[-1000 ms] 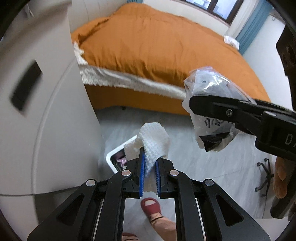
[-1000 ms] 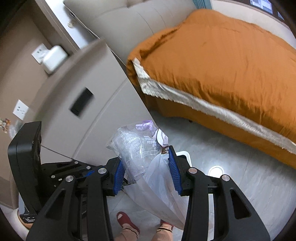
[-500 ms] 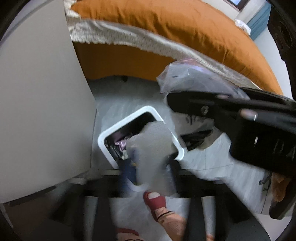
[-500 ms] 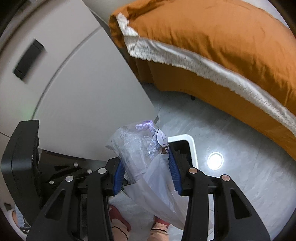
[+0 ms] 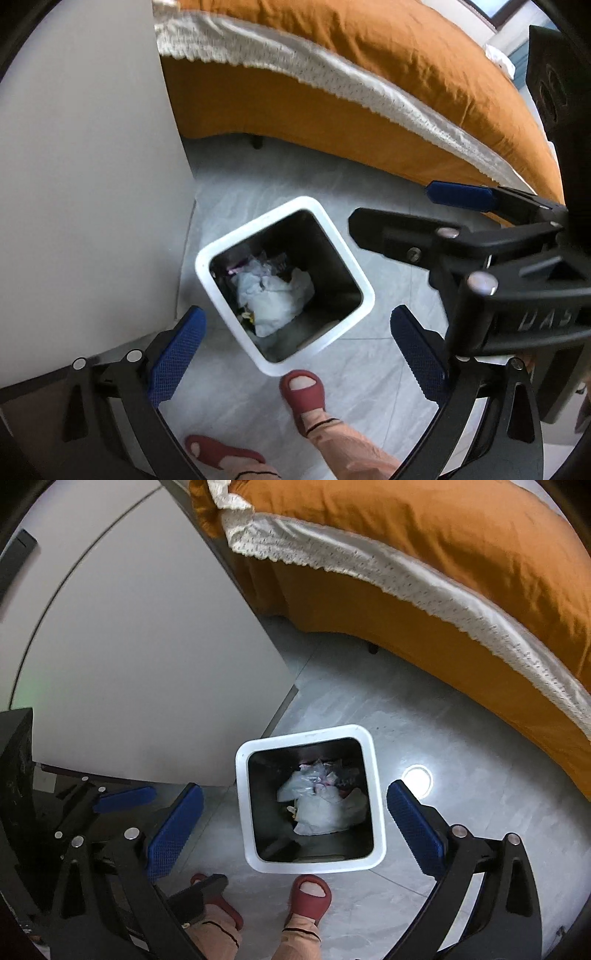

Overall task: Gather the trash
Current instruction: 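Open both tools to drop the tissue and bag into the bin, then move both open tools back to the last items on the desk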

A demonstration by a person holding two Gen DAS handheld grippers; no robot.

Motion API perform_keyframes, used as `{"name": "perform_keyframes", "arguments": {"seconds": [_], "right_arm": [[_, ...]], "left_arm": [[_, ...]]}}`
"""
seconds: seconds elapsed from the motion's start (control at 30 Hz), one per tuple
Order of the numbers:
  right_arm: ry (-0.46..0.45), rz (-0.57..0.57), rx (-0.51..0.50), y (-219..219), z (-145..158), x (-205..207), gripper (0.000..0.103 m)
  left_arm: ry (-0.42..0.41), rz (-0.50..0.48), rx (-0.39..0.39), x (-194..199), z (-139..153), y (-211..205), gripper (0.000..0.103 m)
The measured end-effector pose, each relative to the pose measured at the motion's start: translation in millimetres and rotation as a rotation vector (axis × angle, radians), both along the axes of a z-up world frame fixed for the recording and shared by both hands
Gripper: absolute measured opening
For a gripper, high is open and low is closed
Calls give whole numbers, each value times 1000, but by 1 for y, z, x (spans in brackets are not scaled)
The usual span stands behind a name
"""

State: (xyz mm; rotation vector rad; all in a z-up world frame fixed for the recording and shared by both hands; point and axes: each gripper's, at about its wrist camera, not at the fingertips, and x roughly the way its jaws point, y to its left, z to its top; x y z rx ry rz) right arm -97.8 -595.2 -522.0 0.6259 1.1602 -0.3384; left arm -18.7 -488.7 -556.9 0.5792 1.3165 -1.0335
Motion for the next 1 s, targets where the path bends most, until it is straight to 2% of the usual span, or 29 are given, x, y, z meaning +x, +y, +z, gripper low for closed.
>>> {"name": "perform_keyframes", "arguments": {"seconds": [0.17, 0.3, 0.53, 0.73, 1.0], "right_arm": [[-34, -15, -41, 0, 46, -9, 99], [-79, -29, -85, 7, 99, -19, 99], [-204, -28, -155, 23, 199, -31, 99], [-337, 35, -229, 42, 284, -23, 99], [-476, 106, -256, 70, 352, 0, 99]], "left_arm": [[-26, 7, -50, -3, 47, 6, 98], [-70, 18, -100, -6, 93, 10, 98], [-143, 71, -234, -10, 202, 30, 98], [-226, 131, -297, -1, 283, 61, 98], [-335, 229, -364, 18, 359, 107, 98]]}}
